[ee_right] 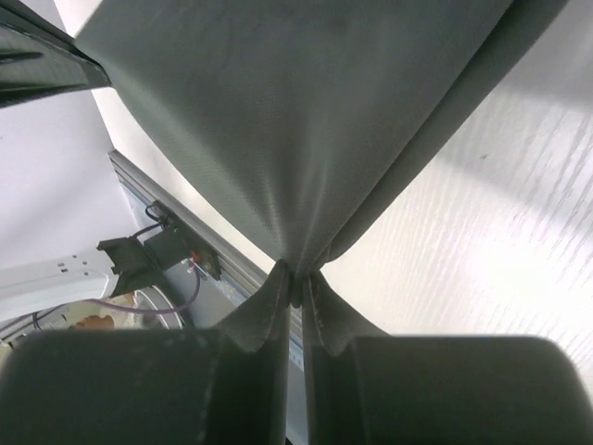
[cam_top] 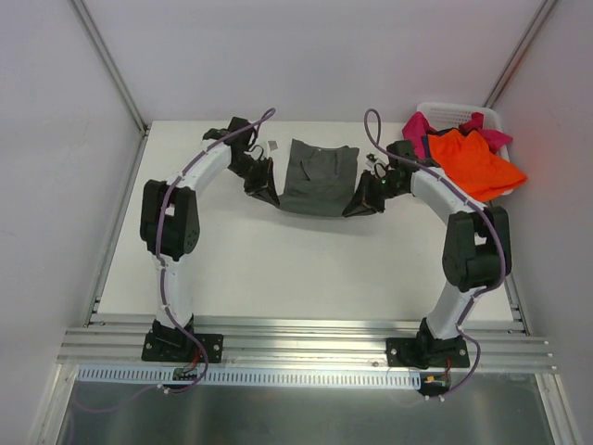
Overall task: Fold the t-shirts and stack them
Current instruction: Grab one side of the 2/3 rectangular tshirt with both arms, then fold the long partially folded tshirt into a neat square
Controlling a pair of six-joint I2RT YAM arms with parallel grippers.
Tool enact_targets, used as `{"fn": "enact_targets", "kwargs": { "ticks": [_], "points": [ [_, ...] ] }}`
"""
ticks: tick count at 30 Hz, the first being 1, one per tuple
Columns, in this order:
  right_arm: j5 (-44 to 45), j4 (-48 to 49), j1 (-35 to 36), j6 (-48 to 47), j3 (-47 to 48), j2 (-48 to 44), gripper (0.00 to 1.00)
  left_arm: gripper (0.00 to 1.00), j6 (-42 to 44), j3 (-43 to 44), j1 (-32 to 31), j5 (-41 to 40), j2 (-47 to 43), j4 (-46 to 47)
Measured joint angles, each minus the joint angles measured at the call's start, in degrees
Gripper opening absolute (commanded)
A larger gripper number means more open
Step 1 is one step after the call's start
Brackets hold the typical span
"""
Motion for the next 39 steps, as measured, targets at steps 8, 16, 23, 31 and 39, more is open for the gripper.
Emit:
{"fn": "enact_targets", "kwargs": {
  "ticks": [8, 16, 23, 31, 39],
  "points": [
    [0.0, -3.2, 1.0, -1.7, -0.3, -4.8, 0.07, 0.00, 2.0, -0.4, -0.5, 0.0, -7.1, -1.2],
    [0.2, -4.3, 0.7, -2.0, 0.8, -6.0, 0.07, 0.00, 3.0, 2.3, -1.1, -0.4, -7.6, -3.5],
    [1.0, -3.8, -1.1, -2.2, 9.2, -3.4, 0.07, 0.00, 3.8, 13.5, -1.1, -2.1, -1.0, -3.4],
    [2.9, -1.5, -2.1, -3.0, 15.4, 3.4, 0.06, 0.00, 5.2, 23.5, -1.1, -4.7, 6.7, -3.3],
    [4.7, -0.5, -2.3, -4.0, 23.3, 11.3, 0.05, 0.00, 5.6, 30.8, -0.3, -7.0, 12.3, -2.5]
  ]
}}
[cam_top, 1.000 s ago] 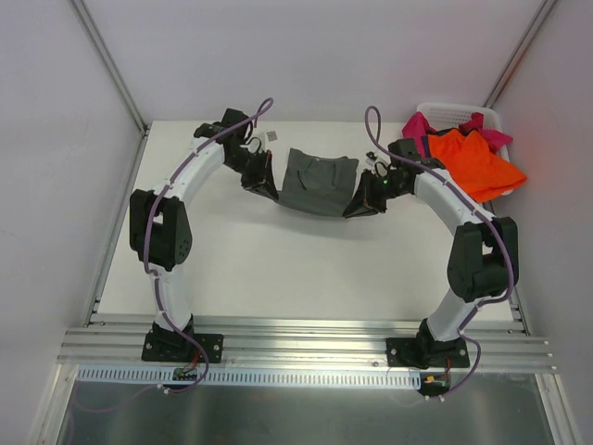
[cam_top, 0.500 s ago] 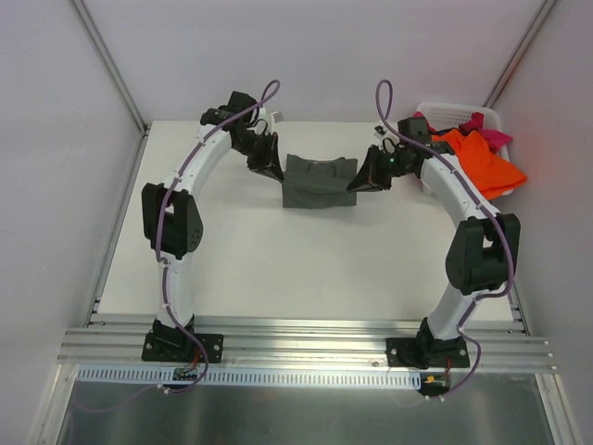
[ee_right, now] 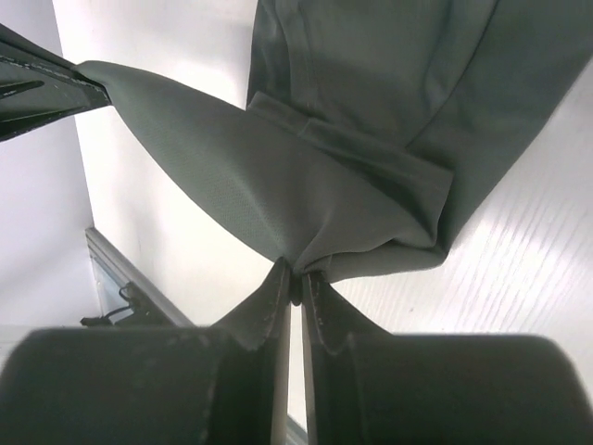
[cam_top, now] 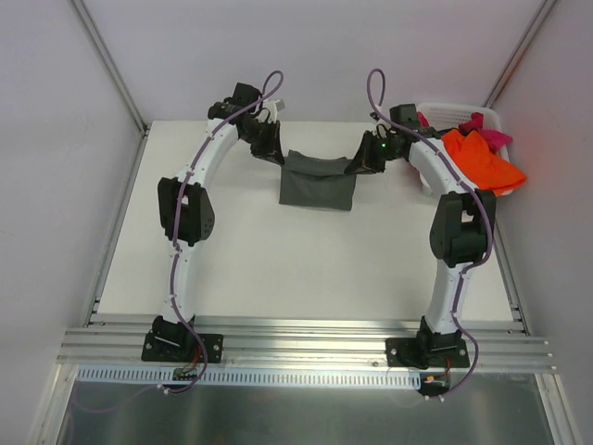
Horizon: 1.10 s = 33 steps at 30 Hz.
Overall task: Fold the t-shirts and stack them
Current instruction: Fold the long partially folded tshirt into a neat square
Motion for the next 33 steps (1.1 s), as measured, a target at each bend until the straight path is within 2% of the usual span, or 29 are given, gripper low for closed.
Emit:
{"fn": "enact_targets", "kwargs": {
  "ticks": [9, 18, 25, 26, 27, 28, 29, 30, 31, 33],
  "points": [
    [1.9, 1.9, -0.5, -1.0, 10.1, 8.9, 0.04, 0.00, 0.2, 8.5, 0.4, -2.6, 7.6, 7.0],
    [2.9, 2.8, -1.4, -1.0, 13.9, 15.2, 0.01, 0.00, 0.2, 11.1, 0.4, -5.7, 14.8, 16.1],
    [4.7, 3.5, -2.3, -1.4, 19.8, 21.0, 0.01, 0.02, 1.7, 11.4, 0.1, -7.9, 17.0, 23.9],
    [5.0, 3.6, -2.4, -1.5, 21.0, 21.9, 0.01, 0.13, 2.1, 11.4, 0.0, -8.3, 17.2, 25.1],
    [5.5, 3.7, -2.5, -1.6, 21.8, 22.6, 0.01, 0.34, 2.6, 11.4, -0.1, -8.7, 17.3, 26.2],
    [6.1, 3.7, -2.6, -1.9, 22.7, 23.3, 0.18, 0.93, 3.4, 11.4, -0.3, -9.6, 17.4, 27.7],
    [6.9, 3.6, -2.9, -2.2, 23.6, 24.1, 0.29, 0.99, 4.1, 11.4, -0.4, -10.4, 17.6, 29.1],
    [8.0, 3.4, -3.1, -2.2, 24.5, 24.8, 0.38, 0.99, 4.3, 11.4, -0.4, -11.1, 17.7, 30.5],
    [9.2, 3.0, -3.5, -2.3, 25.8, 25.6, 0.56, 0.99, 4.3, 11.4, -0.4, -12.0, 17.8, 31.5],
    [11.9, 2.7, -4.1, -3.2, 28.5, 27.1, 0.67, 0.99, 5.3, 11.4, -0.4, -13.7, 17.8, 33.2]
  ]
}}
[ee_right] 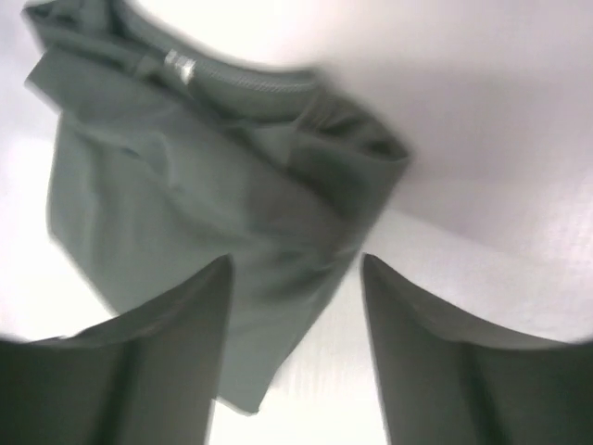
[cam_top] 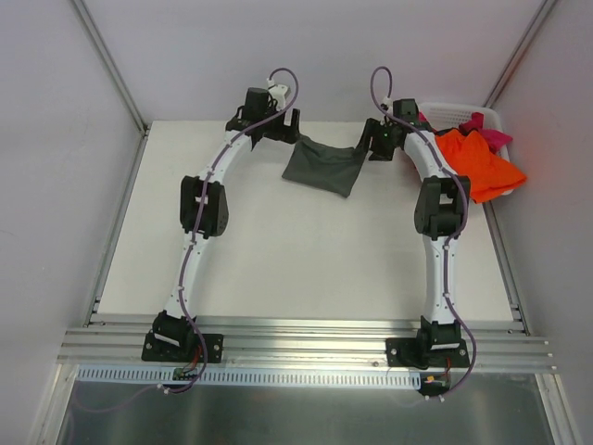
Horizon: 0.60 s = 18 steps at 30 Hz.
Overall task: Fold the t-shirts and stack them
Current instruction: Fold the long partially folded tshirt into a neat square
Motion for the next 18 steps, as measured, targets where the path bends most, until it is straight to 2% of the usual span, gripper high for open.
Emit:
{"fn": "enact_targets", "kwargs": {
  "ticks": [1, 4, 9, 14, 18],
  "points": [
    [1.4, 0.0, -0.2, -0.4, 0.7, 0.2, 0.73, 0.99, 0.4, -0.4, 0.0, -1.0, 0.0, 1.1],
    [4.0, 0.0, -0.7, -1.2, 1.2, -0.3, 0.77, 0.99, 1.3, -5.0, 0.0, -3.1, -2.3, 3.2],
    [5.2, -0.1, 0.4, -2.1, -2.7, -6.0, 0.77, 0.99, 0.3, -17.5, 0.0, -2.0, -11.5, 0.8],
    [0.8, 1.2, 3.2, -1.1, -4.0, -11.5, 0.77, 0.99, -3.0, -19.8, 0.6, 4.0, -19.0, -2.2],
    [-2.4, 3.2, 6.1, 1.3, -4.0, -11.8, 0.77, 0.99, -6.0, -21.4, 1.6, 8.0, -22.2, -2.9]
  ]
}}
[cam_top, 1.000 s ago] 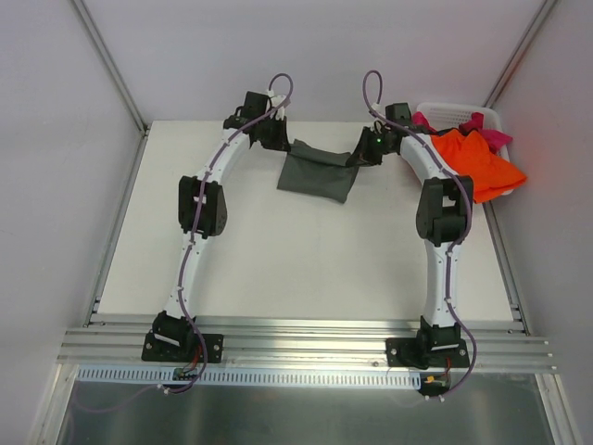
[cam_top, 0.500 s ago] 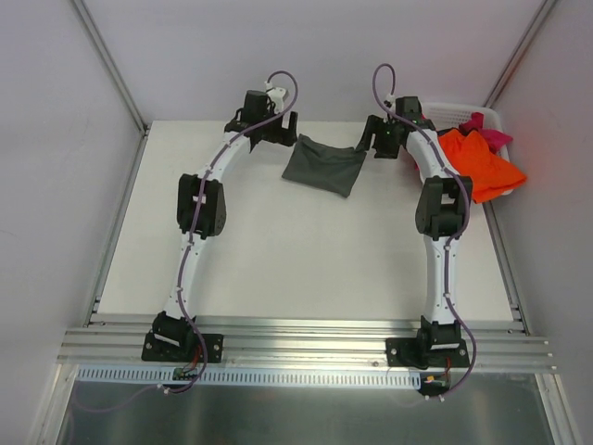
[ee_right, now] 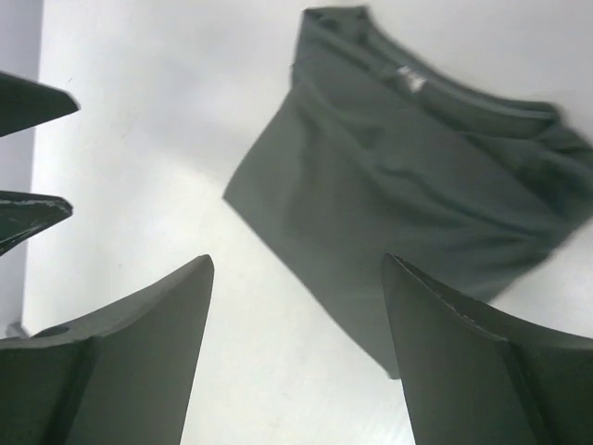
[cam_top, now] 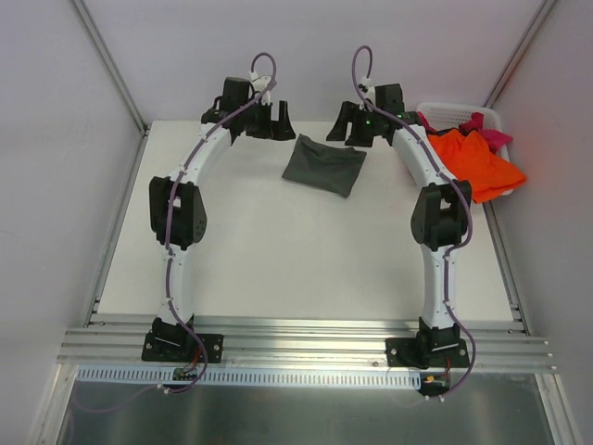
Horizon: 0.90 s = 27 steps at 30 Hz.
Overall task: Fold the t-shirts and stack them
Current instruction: Fold the long partially folded tshirt into a neat square
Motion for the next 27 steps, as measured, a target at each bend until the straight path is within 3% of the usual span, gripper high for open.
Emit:
{"fn": "enact_targets", "kwargs": {
  "ticks": [14, 27],
  "points": [
    [-4.0, 2.7, 2.0, 6.1, 5.6, 15.2, 0.76, 0.99, -9.5, -2.0, 6.1, 11.3, 6.4, -2.4],
    [-4.0, 5.3, 2.0, 8.7, 8.7, 18.4, 0.77, 0.99, -16.5, -11.3, 5.9, 24.7, 6.7, -3.9]
  ]
}}
